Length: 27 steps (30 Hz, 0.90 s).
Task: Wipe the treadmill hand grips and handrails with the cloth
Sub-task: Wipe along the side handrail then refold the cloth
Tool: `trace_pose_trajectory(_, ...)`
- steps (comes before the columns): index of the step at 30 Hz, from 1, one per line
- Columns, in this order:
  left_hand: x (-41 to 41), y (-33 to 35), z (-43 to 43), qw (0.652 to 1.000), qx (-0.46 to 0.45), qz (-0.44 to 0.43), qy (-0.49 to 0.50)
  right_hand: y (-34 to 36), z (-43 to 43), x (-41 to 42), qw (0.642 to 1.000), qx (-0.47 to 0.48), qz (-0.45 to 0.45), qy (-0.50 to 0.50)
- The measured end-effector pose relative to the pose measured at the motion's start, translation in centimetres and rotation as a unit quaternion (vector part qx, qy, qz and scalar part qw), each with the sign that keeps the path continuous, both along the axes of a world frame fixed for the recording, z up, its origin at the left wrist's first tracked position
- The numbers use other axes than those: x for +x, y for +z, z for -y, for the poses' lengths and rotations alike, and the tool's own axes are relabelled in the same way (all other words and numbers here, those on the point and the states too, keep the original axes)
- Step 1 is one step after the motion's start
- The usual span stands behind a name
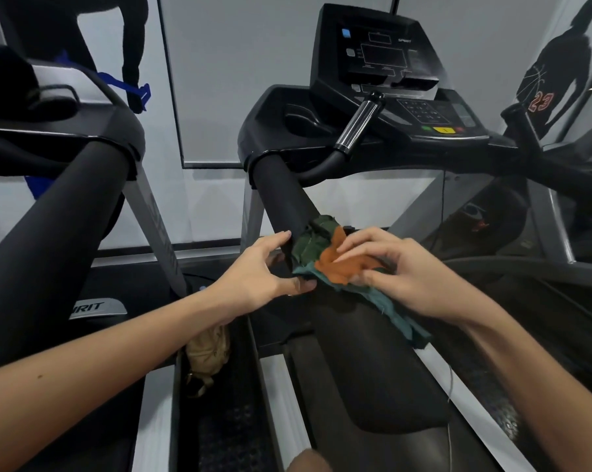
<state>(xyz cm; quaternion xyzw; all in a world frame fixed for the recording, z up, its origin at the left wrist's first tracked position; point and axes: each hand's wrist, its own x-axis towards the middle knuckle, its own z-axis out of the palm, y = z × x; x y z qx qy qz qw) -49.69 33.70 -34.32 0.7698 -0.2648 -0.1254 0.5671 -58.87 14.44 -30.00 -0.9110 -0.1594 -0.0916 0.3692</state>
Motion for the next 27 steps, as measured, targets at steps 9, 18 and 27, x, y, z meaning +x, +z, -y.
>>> trace_pose_trajectory(9,-0.3,0.1,-0.2,1.000,-0.001,0.006,-0.001,0.1,-1.2,10.2,0.997,0.001,-0.069,-0.019)
trace_pose_trajectory(18,-1.3,0.1,0.0,0.999,-0.037,-0.001,0.023,-0.5,-1.1,5.1,0.997,0.020,0.043,-0.068)
trace_pose_trajectory(27,-6.1,-1.4,0.2,0.994,-0.064,0.051,0.070,-1.7,-1.0,-6.3,0.996,0.049,0.061,-0.049)
